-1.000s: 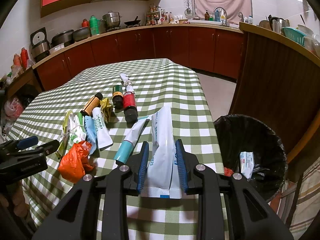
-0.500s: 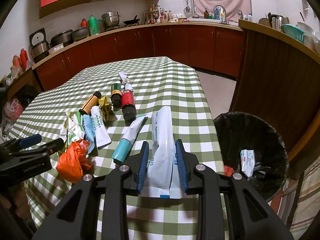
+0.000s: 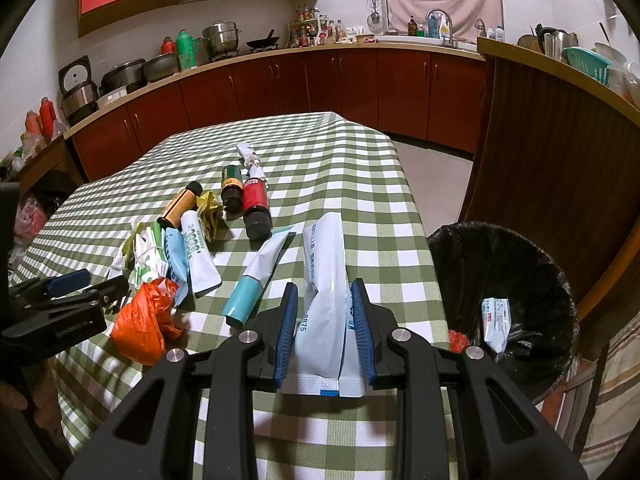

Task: Collect trash
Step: 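Grasp the crumpled white wrapper with the left tool while the right tool holds the box, then carry the white box and crumpled wrapper over the black trash bin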

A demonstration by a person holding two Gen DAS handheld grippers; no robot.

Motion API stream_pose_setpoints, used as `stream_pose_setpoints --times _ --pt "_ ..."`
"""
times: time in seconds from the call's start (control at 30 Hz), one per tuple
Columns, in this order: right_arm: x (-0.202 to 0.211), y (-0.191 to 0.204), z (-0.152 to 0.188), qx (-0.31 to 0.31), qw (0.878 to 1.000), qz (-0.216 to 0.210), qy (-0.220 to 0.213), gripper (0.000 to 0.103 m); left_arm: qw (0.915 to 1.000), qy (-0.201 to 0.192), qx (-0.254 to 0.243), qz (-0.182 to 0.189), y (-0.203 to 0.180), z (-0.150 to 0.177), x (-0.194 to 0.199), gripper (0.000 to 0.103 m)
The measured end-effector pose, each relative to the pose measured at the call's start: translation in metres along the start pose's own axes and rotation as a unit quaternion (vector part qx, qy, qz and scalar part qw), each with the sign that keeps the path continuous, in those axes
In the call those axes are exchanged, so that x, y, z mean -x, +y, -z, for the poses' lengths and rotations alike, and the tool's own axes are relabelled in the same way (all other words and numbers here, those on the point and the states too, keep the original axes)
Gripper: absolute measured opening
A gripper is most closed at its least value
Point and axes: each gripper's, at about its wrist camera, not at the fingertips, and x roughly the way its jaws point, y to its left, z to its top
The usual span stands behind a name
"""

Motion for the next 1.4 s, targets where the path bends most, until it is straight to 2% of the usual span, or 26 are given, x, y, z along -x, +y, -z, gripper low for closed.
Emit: stream_pose_setpoints --times 0.03,0.13,0.2,0.27,0.63,0.93,1.1,1.4 --pt "0.000 0.000 0.000 0.000 1.000 0.000 0.000 0.028 1.0000 -0.003 0.001 0.004 0.000 0.000 0.000 0.055" --pt "0.000 0.000 0.000 0.000 1.000 0.000 -0.001 0.028 0.9999 -0.006 -0.004 0.015 -0.001 0.000 0.000 0.040" --pt "0.000 0.000 0.000 0.001 1.000 -0.001 0.000 0.028 0.9997 -0.010 -0.009 0.019 -0.004 0.001 0.001 0.023" --pt "0.000 0.001 0.000 0.001 1.000 -0.001 0.000 0.028 0.9995 -0.012 -0.013 0.028 -0.006 0.002 0.001 0.019" --pt "0.002 0.002 0.000 0.003 1.000 -0.002 -0.004 0.028 0.9993 -0.018 -0.018 0.029 -0.004 0.007 0.010 0.017" --pt "0.011 -0.007 -0.002 -0.001 1.000 0.006 -0.016 0.028 0.9978 -0.038 -0.030 0.046 -0.016 0.001 0.039 0.017" --pt "0.018 -0.025 -0.004 -0.013 0.999 0.025 -0.026 0.028 0.9941 -0.056 -0.055 0.075 -0.044 -0.007 0.055 0.017" --pt "0.030 -0.080 -0.001 -0.052 0.995 0.077 -0.036 0.028 0.9846 -0.070 -0.098 0.127 -0.112 -0.021 0.059 0.017"
